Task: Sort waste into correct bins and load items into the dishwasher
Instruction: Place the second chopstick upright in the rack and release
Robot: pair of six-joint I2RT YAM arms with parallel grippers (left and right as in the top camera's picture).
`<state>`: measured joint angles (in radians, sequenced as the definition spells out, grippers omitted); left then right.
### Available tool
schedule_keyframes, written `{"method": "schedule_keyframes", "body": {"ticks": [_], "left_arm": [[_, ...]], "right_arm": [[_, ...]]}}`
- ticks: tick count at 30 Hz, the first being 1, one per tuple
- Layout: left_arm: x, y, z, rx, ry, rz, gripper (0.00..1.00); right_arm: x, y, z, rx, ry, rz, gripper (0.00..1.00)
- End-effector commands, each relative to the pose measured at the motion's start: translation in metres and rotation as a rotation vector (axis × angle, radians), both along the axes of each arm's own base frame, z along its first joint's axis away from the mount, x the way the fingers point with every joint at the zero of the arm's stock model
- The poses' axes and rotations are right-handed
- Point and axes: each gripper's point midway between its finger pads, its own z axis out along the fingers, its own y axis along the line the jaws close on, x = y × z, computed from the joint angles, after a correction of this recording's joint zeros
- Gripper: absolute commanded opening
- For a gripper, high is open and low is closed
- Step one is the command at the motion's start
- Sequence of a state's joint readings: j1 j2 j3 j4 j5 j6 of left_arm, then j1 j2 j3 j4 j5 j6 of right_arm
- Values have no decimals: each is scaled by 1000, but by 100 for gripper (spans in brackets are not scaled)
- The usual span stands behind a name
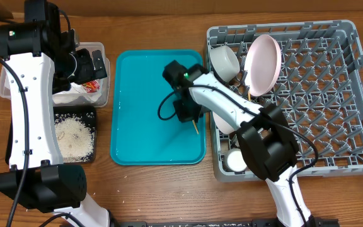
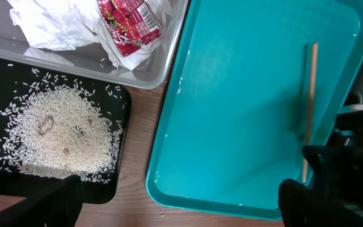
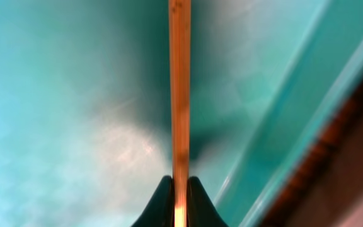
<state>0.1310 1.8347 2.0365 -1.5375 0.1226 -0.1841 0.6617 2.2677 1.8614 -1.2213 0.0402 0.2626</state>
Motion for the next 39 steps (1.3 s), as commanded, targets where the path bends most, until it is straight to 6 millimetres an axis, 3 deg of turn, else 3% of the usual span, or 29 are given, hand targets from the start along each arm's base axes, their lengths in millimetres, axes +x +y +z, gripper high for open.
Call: {"method": "schedule_keyframes", "body": {"ticks": [1, 5, 10, 12, 14, 17, 18, 21, 25, 28, 33, 39], "left_arm": [[0, 0, 10, 4, -31, -5, 100], [0, 0, 10, 5, -31, -5, 100], [0, 0, 10, 4, -31, -5, 100], [0, 0, 10, 4, -31, -5, 100], [0, 0, 10, 4, -31, -5, 100], [0, 0, 10, 4, -31, -5, 100], [0, 0, 10, 4, -31, -5, 100], [0, 0, 10, 4, -31, -5, 100], [0, 0, 10, 4, -31, -5, 100], [0, 0, 10, 4, -31, -5, 100], [0, 0, 10, 5, -31, -5, 100], [0, 0, 10, 4, -31, -5, 100]], "right_arm": [[23, 14, 72, 83, -127, 26, 4], [17, 9, 143, 126, -185, 23, 4], [8, -15, 199, 157, -232, -12, 4], [4, -34, 210, 143, -236, -49, 4], [8, -78, 219, 43, -263, -180, 4], [17, -105, 218, 29, -260, -255, 4], [22, -124, 211, 11, -238, -304, 4], [23, -154, 191, -36, -176, -372, 4], [15, -184, 164, -92, -82, -434, 4], [9, -194, 147, -113, -29, -457, 4], [1, -195, 132, -136, 15, -435, 6], [-7, -197, 131, -153, 46, -431, 37]]}}
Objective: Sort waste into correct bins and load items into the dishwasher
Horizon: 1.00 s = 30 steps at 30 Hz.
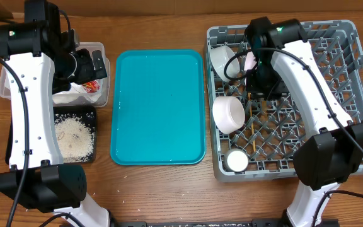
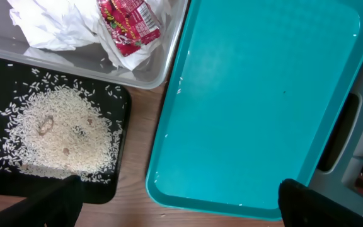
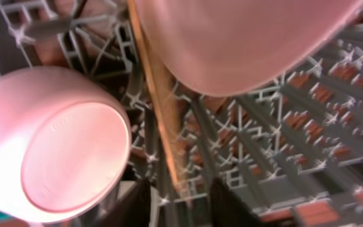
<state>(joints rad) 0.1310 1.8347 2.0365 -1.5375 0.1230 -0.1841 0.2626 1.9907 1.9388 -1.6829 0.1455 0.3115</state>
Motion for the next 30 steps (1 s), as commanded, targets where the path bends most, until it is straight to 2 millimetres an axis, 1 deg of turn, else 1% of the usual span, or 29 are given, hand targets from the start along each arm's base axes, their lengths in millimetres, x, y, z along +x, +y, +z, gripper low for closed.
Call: {"method": "schedule_keyframes", "body": {"ticks": [1, 5, 8, 12, 15, 16, 17, 18, 20, 23, 24, 26, 30], "left_arm": [[0, 0, 10, 5, -31, -5, 100], [0, 0, 10, 5, -31, -5, 100], [0, 0, 10, 5, -31, -5, 100], [0, 0, 10, 5, -31, -5, 100], [0, 0, 10, 5, -31, -5, 100], [0, 0, 10, 5, -31, -4, 100], [0, 0, 10, 5, -31, -5, 100], [0, 0, 10, 5, -31, -4, 100], [0, 0, 10, 5, -31, -5, 100], [0, 0, 10, 5, -31, -5, 100], [0, 0, 10, 5, -31, -5, 100], [0, 0, 10, 5, -31, -5, 100], [0, 0, 10, 5, -31, -5, 100]], "right_arm": [[-3, 0, 1, -9, 7, 10, 39], [-3, -1, 3, -7, 1, 10, 41], [-6, 1, 16, 3, -35, 16, 41], [-13, 6, 46, 29, -131, 21, 43], [-24, 8, 80, 62, -237, 11, 48], [-30, 8, 93, 77, -278, 3, 55], [-36, 8, 103, 91, -313, -5, 70], [-44, 10, 117, 126, -351, 2, 100], [-61, 17, 139, 212, -407, 12, 100], [-83, 28, 162, 337, -458, 32, 100], [-94, 27, 175, 368, -500, 39, 100], [-102, 24, 185, 378, -539, 44, 100], [-113, 9, 199, 328, -621, 79, 100]]}}
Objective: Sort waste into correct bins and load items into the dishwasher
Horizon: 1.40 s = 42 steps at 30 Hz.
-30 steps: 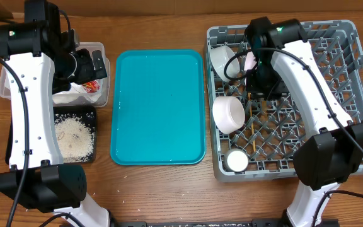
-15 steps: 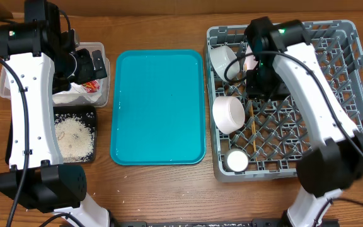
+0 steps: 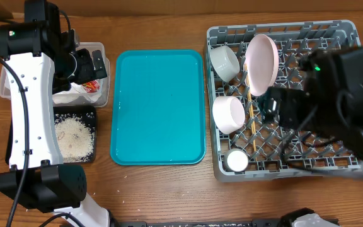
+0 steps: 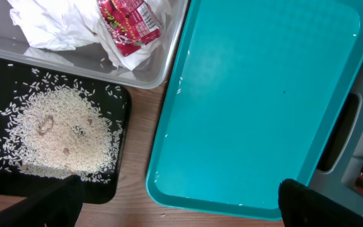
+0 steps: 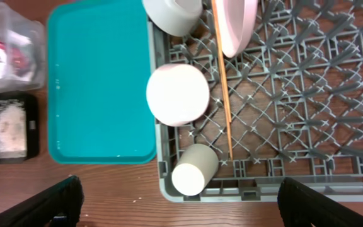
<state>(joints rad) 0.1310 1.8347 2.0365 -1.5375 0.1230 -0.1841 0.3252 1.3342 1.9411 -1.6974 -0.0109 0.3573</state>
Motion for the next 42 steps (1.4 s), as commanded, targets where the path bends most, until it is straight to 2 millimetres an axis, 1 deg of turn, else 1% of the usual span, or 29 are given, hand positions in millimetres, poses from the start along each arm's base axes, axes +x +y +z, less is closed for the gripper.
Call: {"method": "schedule_keyframes", "body": {"ticks": [1, 3, 5, 6, 7, 8, 10, 11, 14, 16, 18, 19, 25, 30, 34, 42], "left_arm": [[0, 0, 10, 5, -31, -5, 100], [0, 0, 10, 5, -31, -5, 100], [0, 0, 10, 5, -31, -5, 100], [0, 0, 10, 5, -31, -5, 100], [0, 0, 10, 5, -31, -4, 100], [0, 0, 10, 5, -31, -5, 100], [0, 0, 10, 5, -31, -5, 100], [0, 0, 10, 5, -31, -5, 100], [0, 0, 10, 5, -31, -4, 100], [0, 0, 10, 5, -31, -5, 100], [0, 0, 10, 5, -31, -5, 100], [0, 0, 10, 5, -31, -5, 100], [0, 0, 10, 5, -31, -5, 100], [0, 0, 10, 5, -31, -5, 100], [0, 0, 10, 5, -31, -5, 100], [0, 0, 10, 5, -31, -4, 100]], "right_arm": [[-8, -11, 14, -35, -77, 1, 100], [-11, -19, 22, -58, -128, -12, 100], [-11, -21, 30, -82, -181, 25, 100], [-7, -22, 35, -95, -216, 49, 100], [1, -26, 47, -102, -299, 53, 100], [4, -30, 54, -97, -343, 44, 100], [9, -39, 62, -75, -419, -2, 100], [12, -47, 66, -48, -486, -36, 100], [15, -55, 58, -22, -575, -74, 100], [16, -61, 46, -23, -624, -99, 100], [16, -65, 28, -22, -664, -114, 100], [16, -65, 15, -17, -680, -115, 100], [13, -59, -53, 26, -788, -82, 100], [12, -56, -97, 43, -924, -70, 100], [8, -55, -127, 57, -979, -66, 100], [4, -55, -173, 57, -985, -66, 100]]}}
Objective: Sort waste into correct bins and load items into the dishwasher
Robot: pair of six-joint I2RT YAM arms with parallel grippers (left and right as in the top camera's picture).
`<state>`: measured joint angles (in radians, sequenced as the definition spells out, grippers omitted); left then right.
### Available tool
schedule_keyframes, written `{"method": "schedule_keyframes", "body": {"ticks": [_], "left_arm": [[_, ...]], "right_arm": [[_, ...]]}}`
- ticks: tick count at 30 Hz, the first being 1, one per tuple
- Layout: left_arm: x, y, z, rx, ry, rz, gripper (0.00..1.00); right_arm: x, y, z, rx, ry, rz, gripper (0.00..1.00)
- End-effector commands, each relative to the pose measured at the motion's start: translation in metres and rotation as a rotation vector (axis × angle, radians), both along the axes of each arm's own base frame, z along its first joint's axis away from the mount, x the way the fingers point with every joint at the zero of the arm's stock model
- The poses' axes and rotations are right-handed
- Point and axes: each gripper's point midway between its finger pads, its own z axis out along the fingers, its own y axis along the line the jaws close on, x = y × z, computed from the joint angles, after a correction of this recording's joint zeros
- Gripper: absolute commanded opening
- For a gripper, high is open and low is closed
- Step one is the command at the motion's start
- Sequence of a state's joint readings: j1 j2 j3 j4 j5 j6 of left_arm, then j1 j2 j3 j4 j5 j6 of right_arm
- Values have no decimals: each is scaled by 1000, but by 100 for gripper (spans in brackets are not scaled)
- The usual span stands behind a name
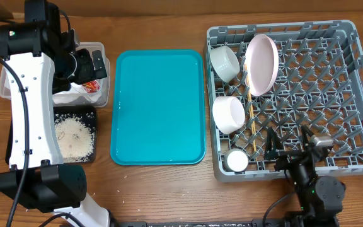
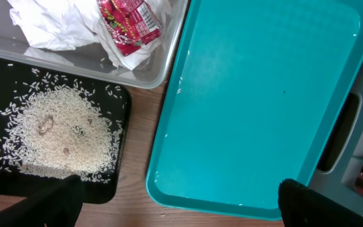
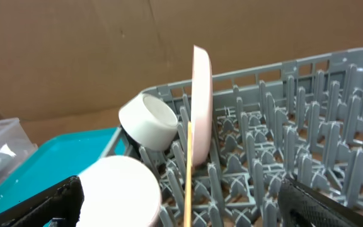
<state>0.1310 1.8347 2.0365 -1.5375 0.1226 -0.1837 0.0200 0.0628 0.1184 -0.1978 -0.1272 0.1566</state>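
Observation:
A wooden chopstick (image 1: pixel 253 123) lies along the grey dishwasher rack (image 1: pixel 333 94), below the upright pink plate (image 1: pixel 261 57). The right wrist view shows the chopstick (image 3: pixel 188 170) straight ahead, between the plate (image 3: pixel 200 101) and a white bowl (image 3: pixel 115 189). My right gripper (image 3: pixel 178 189) is open and empty, low at the rack's front edge (image 1: pixel 293 151). My left gripper (image 2: pixel 178 192) is open and empty, high above the bins (image 1: pixel 84 63). The teal tray (image 1: pixel 157 107) holds nothing.
A clear bin (image 2: pixel 80 60) holds white tissue and a red wrapper (image 2: pixel 128 25). The black tray (image 2: pixel 55 132) below it holds rice. The rack also carries a second white bowl (image 1: pixel 224 61) and a white cup (image 1: pixel 236 161).
My right arm was high above the rack, looking down on it. Now it sits low at the rack's front right edge, looking across it. The chopstick and the left arm have not moved.
My right gripper was shut on the chopstick over the teal tray. Then it was at the rack by the pink plate, chopstick between its fingers. Then it was open high above, with the chopstick lying in the rack. Now it is low at the rack's front.

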Motion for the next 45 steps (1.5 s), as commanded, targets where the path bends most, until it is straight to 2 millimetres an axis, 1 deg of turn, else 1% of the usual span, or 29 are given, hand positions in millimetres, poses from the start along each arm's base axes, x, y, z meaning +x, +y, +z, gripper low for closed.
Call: {"method": "schedule_keyframes", "body": {"ticks": [1, 6, 32, 36, 39, 40, 42, 44, 45], "left_arm": [[0, 0, 10, 4, -31, -4, 100], [0, 0, 10, 4, -31, -4, 100], [0, 0, 11, 5, -35, -4, 100], [-11, -2, 37, 16, -109, -5, 100], [-29, 4, 60, 72, -163, -4, 100], [-33, 2, 76, 75, -229, -6, 100], [-30, -6, 96, 75, -353, -25, 100], [-24, -17, 116, 70, -500, -84, 100], [-23, -27, 126, 67, -590, -145, 100]], "right_arm": [[0, 0, -13, 0, -17, 1, 100], [3, 2, -8, 2, -80, 16, 100], [3, 3, -8, 2, -82, 16, 100], [3, 3, -8, 2, -82, 16, 100], [3, 3, -8, 2, -82, 16, 100], [3, 3, -8, 2, -82, 16, 100], [3, 3, -8, 2, -82, 16, 100], [3, 3, -8, 2, -82, 16, 100], [3, 2, -8, 2, -82, 16, 100]]}}
